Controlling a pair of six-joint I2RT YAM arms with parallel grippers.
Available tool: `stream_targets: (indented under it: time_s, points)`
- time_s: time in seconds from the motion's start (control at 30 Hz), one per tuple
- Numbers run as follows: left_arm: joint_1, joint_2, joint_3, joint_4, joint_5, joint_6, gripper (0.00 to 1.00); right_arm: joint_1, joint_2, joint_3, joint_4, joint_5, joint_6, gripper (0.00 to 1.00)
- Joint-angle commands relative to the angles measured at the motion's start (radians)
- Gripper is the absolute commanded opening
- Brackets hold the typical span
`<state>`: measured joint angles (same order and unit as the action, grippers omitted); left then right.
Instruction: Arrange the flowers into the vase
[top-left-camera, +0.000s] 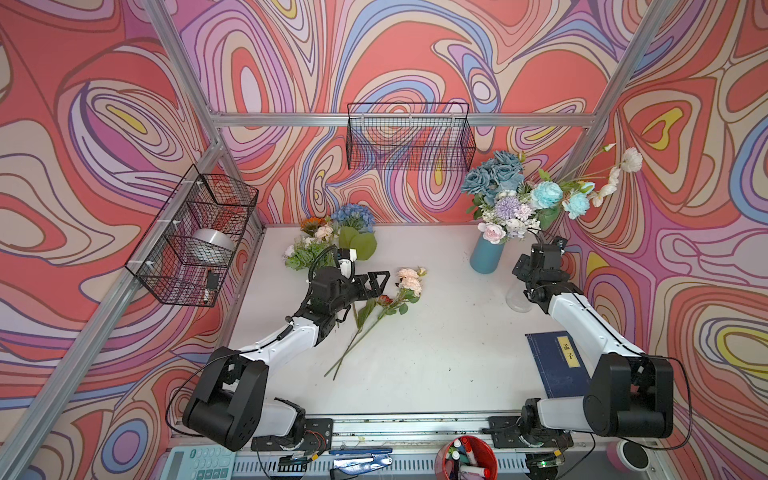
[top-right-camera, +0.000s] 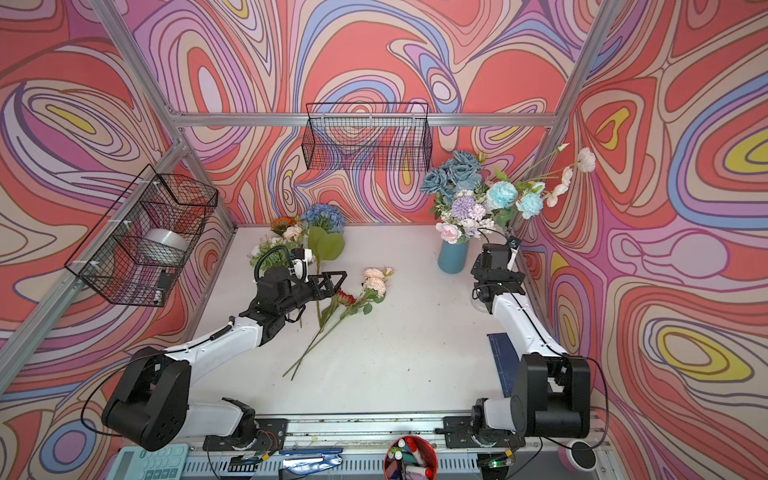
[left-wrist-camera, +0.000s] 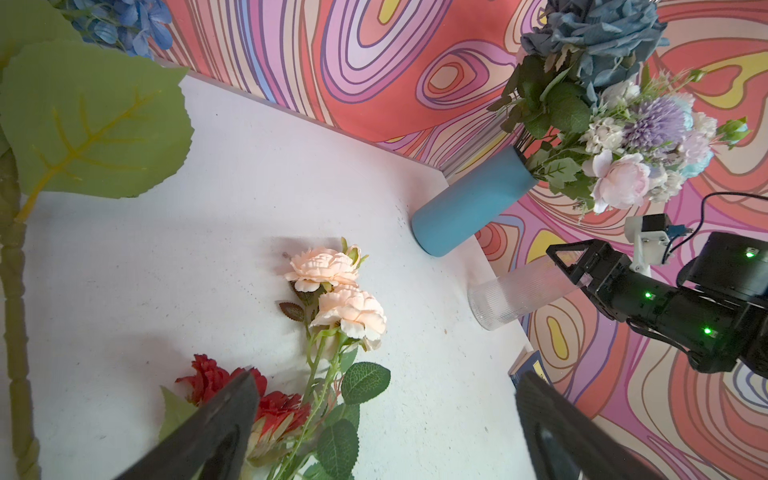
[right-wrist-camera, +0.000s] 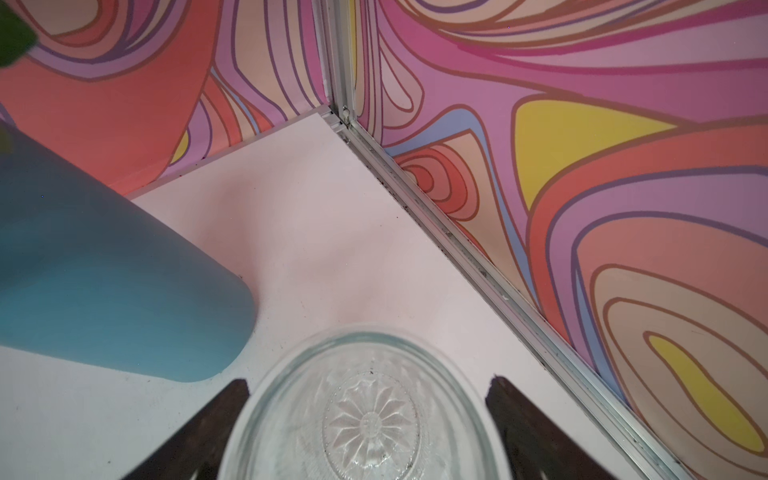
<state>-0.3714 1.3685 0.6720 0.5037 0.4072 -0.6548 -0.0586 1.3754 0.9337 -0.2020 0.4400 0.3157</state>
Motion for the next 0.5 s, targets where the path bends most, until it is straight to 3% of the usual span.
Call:
stream_targets:
  time_s: [0.0,0.1,0.2,0.37,0.47]
  points:
    - [0.006,-0.042,-0.013,-0.025,-0.019,0.015,1.00,-0.004,0.010,-0.019,0.050,-0.031,-0.006,0.81]
    - [0.007,-0.060,-0.021,-0.038,-0.037,0.025,1.00,-0.003,-0.008,-0.031,0.049,-0.034,-0.004,0.66]
    - [0.010,-0.079,-0.033,-0.049,-0.061,0.033,1.00,-0.003,-0.046,-0.045,0.038,-0.036,-0.003,0.62]
    - [0.046,-0.097,-0.071,-0.029,-0.077,0.008,1.00,0.005,-0.133,-0.055,-0.058,-0.131,0.040,0.56]
    - [0.072,-0.113,-0.094,-0.034,-0.100,0.001,1.00,0.082,-0.185,-0.064,-0.101,-0.145,0.054,0.55]
